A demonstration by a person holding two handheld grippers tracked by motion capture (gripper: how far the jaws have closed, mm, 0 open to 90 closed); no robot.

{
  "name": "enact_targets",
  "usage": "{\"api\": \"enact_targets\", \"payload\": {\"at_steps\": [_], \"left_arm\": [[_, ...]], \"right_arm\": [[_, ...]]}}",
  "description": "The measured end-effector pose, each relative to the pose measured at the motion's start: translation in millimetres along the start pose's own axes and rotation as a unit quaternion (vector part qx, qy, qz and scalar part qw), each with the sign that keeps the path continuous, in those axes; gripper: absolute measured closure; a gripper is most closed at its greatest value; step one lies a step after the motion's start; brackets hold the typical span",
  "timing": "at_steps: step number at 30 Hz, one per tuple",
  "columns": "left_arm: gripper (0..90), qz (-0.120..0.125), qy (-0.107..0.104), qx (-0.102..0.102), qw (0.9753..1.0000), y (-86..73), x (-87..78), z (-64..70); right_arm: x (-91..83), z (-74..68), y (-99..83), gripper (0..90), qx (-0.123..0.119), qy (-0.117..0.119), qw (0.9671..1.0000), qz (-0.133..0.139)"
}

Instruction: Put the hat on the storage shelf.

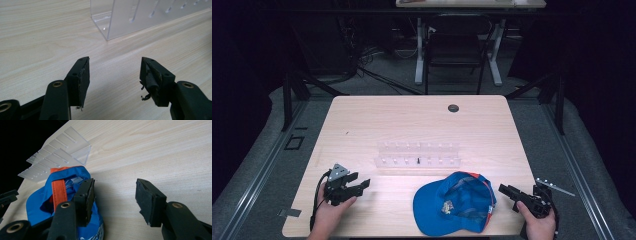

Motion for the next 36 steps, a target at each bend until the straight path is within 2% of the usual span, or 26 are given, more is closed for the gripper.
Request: {"api": "enact_targets", "payload": {"at_steps": [3,7,11,14,15,16,19,21,28,34,35,36], "left_arm": [[41.4,0.002,0.000,0.000,1.0000,0.2,0.4,1.3],[41.6,0.003,-0.004,0.000,1.0000,0.1,0.1,2.8],[42.9,-0.001,-0.009,0.003,1.0000,1.0,-1.2,4.6],[43.2,0.000,-0.010,0.006,0.9999,0.9,-0.4,7.6],[43.2,0.000,-0.010,0.006,0.9999,0.9,-0.4,7.6],[43.3,-0.001,-0.013,0.007,0.9999,1.3,-0.3,8.9],[44.0,0.000,-0.015,0.009,0.9998,2.1,-0.2,11.2],[44.7,0.002,-0.022,0.011,0.9997,2.8,-0.5,15.6],[46.4,-0.006,-0.042,0.032,0.9986,3.4,2.4,33.0],[47.4,-0.010,-0.062,0.053,0.9966,4.2,6.6,50.2],[47.5,-0.009,-0.064,0.055,0.9963,4.0,7.5,52.8],[47.6,-0.011,-0.067,0.059,0.9960,3.9,8.0,55.0]], "right_arm": [[0.7,-1.7,0.1,50.3,0.002,0.004,1.0000,0.004],[-1.6,-3.0,1.1,52.6,-0.007,0.002,1.0000,-0.005],[-2.2,-6.5,2.1,55.7,-0.001,0.012,0.9999,-0.003],[-6.6,-11.3,4.9,58.5,-0.016,0.014,0.9996,-0.019],[-6.6,-11.3,4.9,58.5,-0.016,0.014,0.9996,-0.019],[-6.6,-14.3,5.8,60.7,-0.011,0.025,0.9995,-0.017],[-6.7,-17.7,7.5,61.8,-0.013,0.028,0.9994,-0.016],[-8.6,-21.8,11.5,62.9,-0.026,0.028,0.9990,-0.021],[-10.8,-31.6,15.6,63.1,-0.024,0.047,0.9984,-0.021],[-9.3,-39.2,14.2,62.5,-0.030,0.066,0.9965,-0.042],[-9.2,-38.9,13.7,62.5,-0.035,0.062,0.9963,-0.048],[-8.0,-39.6,12.8,62.5,-0.029,0.069,0.9959,-0.050]]}}
Point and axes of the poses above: each handheld gripper's, and its own axes: x roughly forward along the jaws, y roughly out of its top, z roughly to its right, the point moved 2 cm from there along x, roughly forward along the jaws, and after that the axes turned 9 degrees about z, right-handed, at the moved point
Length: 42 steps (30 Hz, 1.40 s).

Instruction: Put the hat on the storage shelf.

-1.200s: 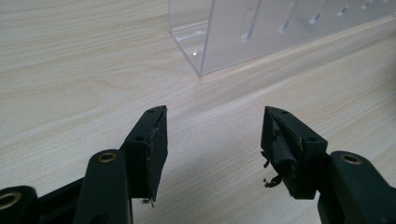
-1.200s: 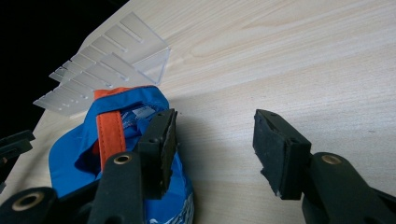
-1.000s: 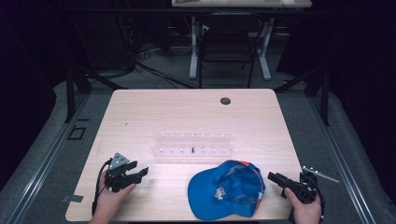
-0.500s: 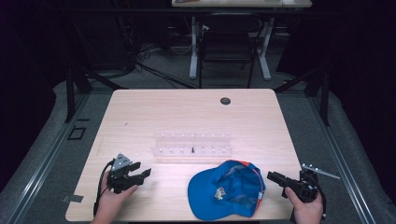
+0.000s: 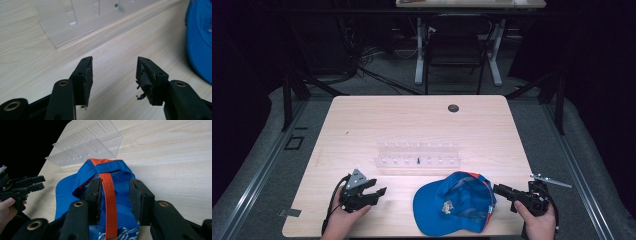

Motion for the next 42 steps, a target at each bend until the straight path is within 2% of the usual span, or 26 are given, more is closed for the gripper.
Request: {"api": "enact_targets", "payload": {"at_steps": [2,6,7,9,15,19,22,27,38,42], "left_arm": [[47.8,-0.001,-0.005,0.002,1.0000,0.6,1.4,4.4],[47.8,-0.003,-0.009,0.011,0.9999,1.1,2.6,8.5],[47.8,-0.004,-0.009,0.010,0.9999,0.8,3.1,8.7],[47.8,-0.006,-0.009,0.011,0.9999,0.6,3.2,7.6],[47.8,-0.002,-0.003,0.007,1.0000,-0.1,2.3,4.3],[47.8,-0.004,0.000,0.004,1.0000,-0.5,0.9,0.8],[47.8,-0.004,0.003,0.004,1.0000,-0.7,0.9,-0.5],[47.8,-0.002,0.003,0.003,1.0000,-0.7,0.8,-0.8],[47.5,-0.001,0.008,0.001,1.0000,-0.8,0.8,-1.8],[47.5,-0.003,0.008,0.002,1.0000,-0.7,0.7,-2.1]], "right_arm": [[0.9,-0.2,-0.5,62.6,-0.003,-0.004,1.0000,-0.007],[5.0,-2.3,-1.2,62.5,0.005,0.009,0.9999,-0.011],[4.6,-2.0,-1.0,62.4,-0.001,0.005,0.9997,-0.024],[8.1,-3.2,-2.3,62.3,0.003,0.016,0.9994,-0.031],[16.6,-5.3,0.7,62.9,0.001,0.018,0.9978,-0.063],[21.6,-3.8,3.5,62.3,-0.007,0.015,0.9947,-0.101],[26.3,-2.8,2.3,62.4,0.007,0.027,0.9931,-0.114],[26.1,-5.4,3.4,62.9,0.013,0.040,0.9893,-0.139],[21.9,-14.3,8.5,66.5,-0.012,0.055,0.9820,-0.181],[22.6,-15.2,9.3,68.8,-0.019,0.047,0.9791,-0.197]]}}
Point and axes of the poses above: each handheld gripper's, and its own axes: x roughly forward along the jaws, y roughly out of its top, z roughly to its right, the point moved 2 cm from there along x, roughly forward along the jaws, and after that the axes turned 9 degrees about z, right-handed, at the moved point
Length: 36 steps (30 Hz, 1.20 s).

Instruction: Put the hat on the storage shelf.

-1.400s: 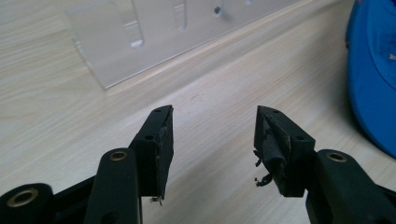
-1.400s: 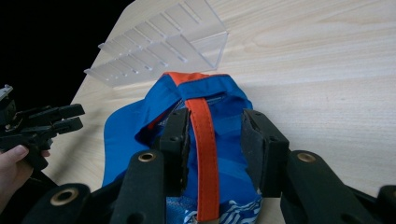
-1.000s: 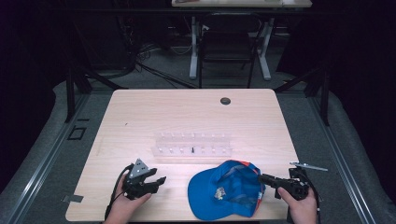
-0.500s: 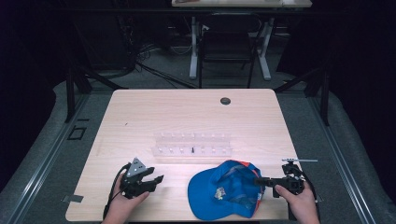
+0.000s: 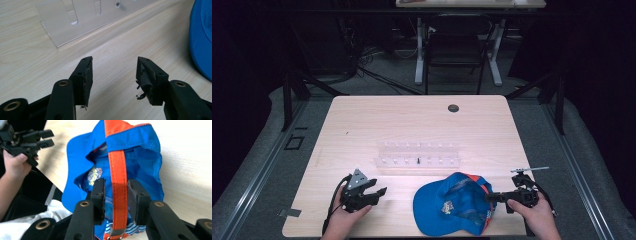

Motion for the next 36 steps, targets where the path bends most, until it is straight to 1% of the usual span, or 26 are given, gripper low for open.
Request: {"api": "enact_targets", "payload": {"at_steps": [2,4,5,6,7,13,15,18,19,21,22,23,26,28,29,32,34,36], "left_arm": [[47.5,0.002,0.002,-0.001,1.0000,-0.1,-0.1,-0.4],[47.5,0.002,0.001,-0.002,1.0000,-0.1,-0.2,-1.1],[47.5,0.002,0.001,-0.002,1.0000,-0.1,-0.1,-1.3],[47.5,0.002,0.001,-0.002,1.0000,-0.1,0.0,-1.3],[47.5,0.002,0.001,-0.002,1.0000,-0.1,0.1,-1.2],[47.5,0.000,0.001,-0.001,1.0000,-0.1,0.4,-0.8],[47.5,0.002,0.006,-0.001,1.0000,-0.1,0.7,-0.5],[47.5,0.002,0.005,0.000,1.0000,0.2,0.5,-0.5],[47.5,0.001,0.005,0.000,1.0000,0.1,0.5,-0.6],[47.5,0.001,0.005,-0.002,1.0000,-0.1,0.7,-0.8],[47.5,-0.001,0.000,-0.002,1.0000,0.0,0.5,-1.3],[47.5,-0.001,0.001,-0.001,1.0000,0.0,0.6,-1.6],[47.5,0.003,0.003,-0.001,1.0000,-0.3,0.9,-2.4],[47.5,0.000,0.002,0.001,1.0000,-0.5,0.3,-3.6],[47.5,0.001,0.002,-0.001,1.0000,-0.9,0.4,-4.1],[47.5,0.001,0.004,-0.004,1.0000,-1.4,0.3,-6.3],[47.6,0.000,0.007,-0.004,1.0000,-1.4,0.0,-7.7],[47.6,0.002,0.006,-0.007,1.0000,-1.6,0.1,-8.4]], "right_arm": [[0.1,-0.4,0.5,70.1,-0.004,-0.002,1.0000,-0.006],[-0.2,-1.0,0.9,72.8,-0.004,-0.007,0.9999,-0.008],[-0.2,-1.2,1.5,75.2,-0.004,-0.005,0.9999,-0.012],[0.3,-2.0,1.5,75.8,0.000,-0.008,0.9999,-0.010],[0.1,-2.0,2.2,76.2,-0.004,-0.006,0.9999,-0.016],[2.0,-5.1,4.6,77.2,-0.008,-0.008,0.9996,-0.027],[3.2,-6.7,5.6,77.4,-0.007,-0.012,0.9996,-0.025],[4.7,-9.7,8.1,77.4,-0.007,-0.010,0.9996,-0.026],[5.5,-10.6,9.1,77.4,-0.011,-0.007,0.9996,-0.027],[7.6,-14.5,11.5,77.5,-0.010,-0.002,0.9995,-0.029],[8.3,-16.6,12.3,77.5,-0.007,-0.001,0.9995,-0.031],[9.2,-18.8,13.7,77.5,-0.007,0.003,0.9994,-0.035],[12.3,-26.2,18.9,77.5,-0.005,0.008,0.9994,-0.032],[13.4,-29.7,23.0,77.4,0.002,0.006,0.9995,-0.032],[14.8,-32.1,24.9,77.4,0.009,0.002,0.9997,-0.025],[16.3,-35.2,30.1,77.4,0.005,0.003,0.9996,-0.029],[17.2,-37.1,32.9,77.4,0.009,0.005,0.9996,-0.025],[17.5,-39.4,36.6,77.5,0.014,0.010,0.9996,-0.021]]}}
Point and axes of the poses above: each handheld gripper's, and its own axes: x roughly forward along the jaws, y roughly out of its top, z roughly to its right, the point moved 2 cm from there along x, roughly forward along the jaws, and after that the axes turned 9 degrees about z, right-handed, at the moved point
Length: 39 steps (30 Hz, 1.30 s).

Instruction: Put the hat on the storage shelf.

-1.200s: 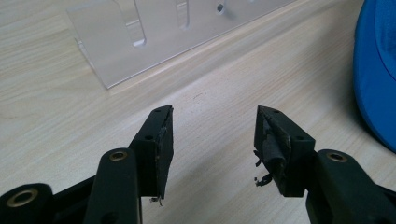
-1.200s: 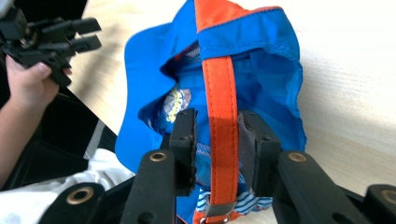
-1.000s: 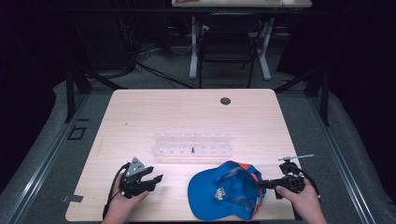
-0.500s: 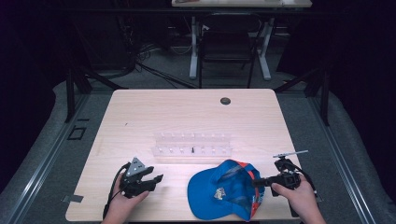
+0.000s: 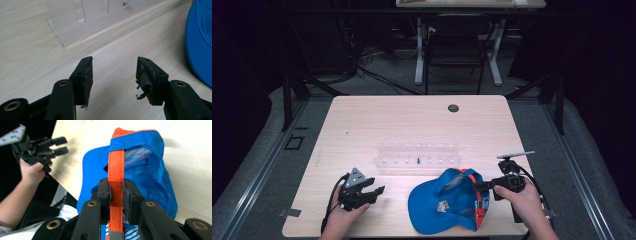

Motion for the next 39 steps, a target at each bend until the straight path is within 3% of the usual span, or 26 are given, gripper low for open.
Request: {"api": "enact_targets", "payload": {"at_steps": [13,27,39], "left_arm": [[48.2,0.000,0.001,-0.007,1.0000,-0.3,-0.2,-1.0],[48.3,0.001,0.001,-0.006,1.0000,-0.1,-0.6,-1.1],[48.3,0.000,0.000,-0.004,1.0000,0.0,-0.5,-0.7]], "right_arm": [[-8.3,-27.8,29.1,77.7,0.020,0.036,0.9992,0.003],[-10.0,-70.1,58.4,77.8,0.014,0.071,0.9973,0.005],[-11.4,-93.7,69.3,77.8,0.018,0.097,0.9951,0.005]]}}
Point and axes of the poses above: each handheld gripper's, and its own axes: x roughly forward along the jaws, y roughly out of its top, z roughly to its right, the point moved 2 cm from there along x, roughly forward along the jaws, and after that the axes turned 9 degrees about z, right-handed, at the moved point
